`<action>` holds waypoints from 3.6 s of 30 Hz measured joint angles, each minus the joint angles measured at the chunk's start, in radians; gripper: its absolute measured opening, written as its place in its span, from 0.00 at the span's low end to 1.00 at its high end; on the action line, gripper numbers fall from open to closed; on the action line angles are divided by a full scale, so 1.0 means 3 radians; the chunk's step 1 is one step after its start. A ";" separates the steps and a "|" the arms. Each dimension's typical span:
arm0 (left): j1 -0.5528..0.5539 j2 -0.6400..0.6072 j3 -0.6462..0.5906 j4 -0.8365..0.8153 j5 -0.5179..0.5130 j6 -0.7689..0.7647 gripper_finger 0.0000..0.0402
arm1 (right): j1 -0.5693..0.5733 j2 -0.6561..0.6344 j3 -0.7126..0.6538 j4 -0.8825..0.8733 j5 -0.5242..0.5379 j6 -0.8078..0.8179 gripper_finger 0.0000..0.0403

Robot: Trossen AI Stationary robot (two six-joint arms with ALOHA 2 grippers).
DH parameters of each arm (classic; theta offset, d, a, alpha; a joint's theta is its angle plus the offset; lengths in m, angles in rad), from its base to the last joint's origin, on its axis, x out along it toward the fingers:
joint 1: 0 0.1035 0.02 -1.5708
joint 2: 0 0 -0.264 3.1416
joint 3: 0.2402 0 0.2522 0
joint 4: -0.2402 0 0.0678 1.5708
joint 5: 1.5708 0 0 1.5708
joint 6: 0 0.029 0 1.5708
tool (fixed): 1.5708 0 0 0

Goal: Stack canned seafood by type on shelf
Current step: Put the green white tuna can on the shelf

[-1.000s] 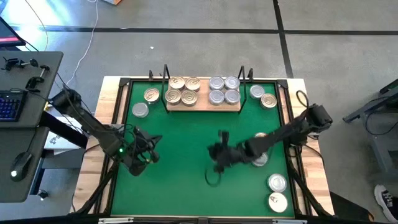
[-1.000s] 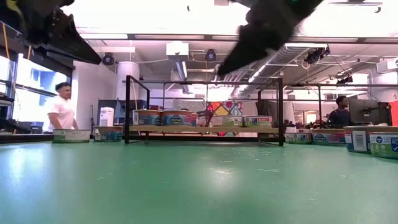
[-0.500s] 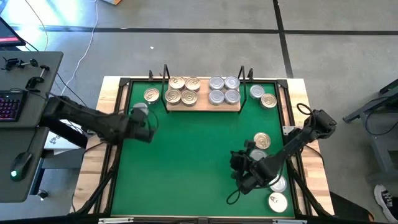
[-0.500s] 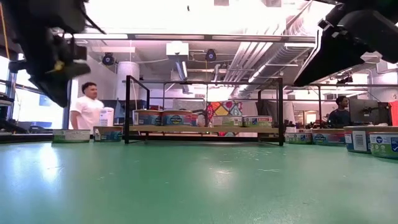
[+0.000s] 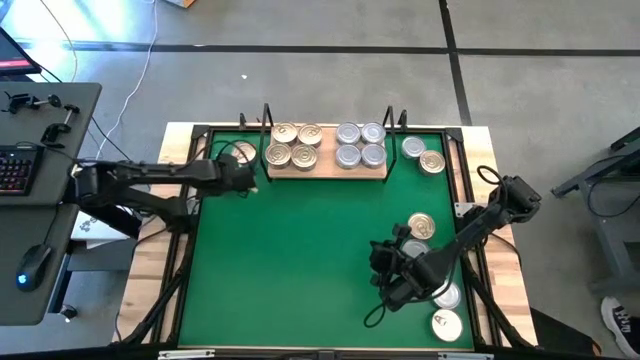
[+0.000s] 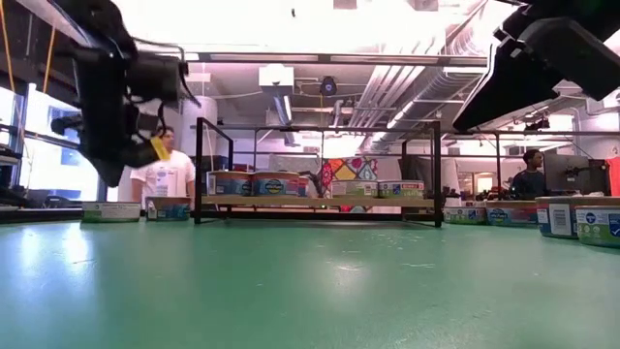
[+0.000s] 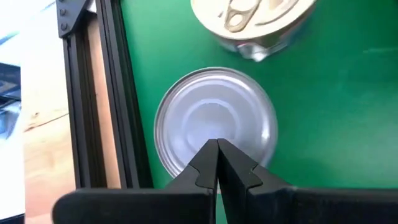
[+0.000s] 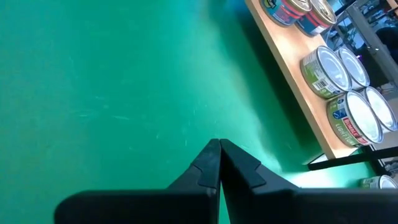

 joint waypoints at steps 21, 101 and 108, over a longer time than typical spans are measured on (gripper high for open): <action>-0.0513 0.0142 -0.0150 0.0454 0.0911 0.0153 0.00 | 0.0024 0.0000 0.0000 0.0023 0.0003 -0.0015 0.00; -0.2461 0.2126 0.0117 0.4684 0.0359 0.0966 0.00 | -0.1543 0.1065 -0.0996 0.4839 -0.2372 -0.2241 0.80; -0.2523 0.1826 0.0147 0.4421 0.0459 0.0976 0.00 | -0.1545 0.1072 -0.0992 0.5074 -0.2489 -0.2544 0.80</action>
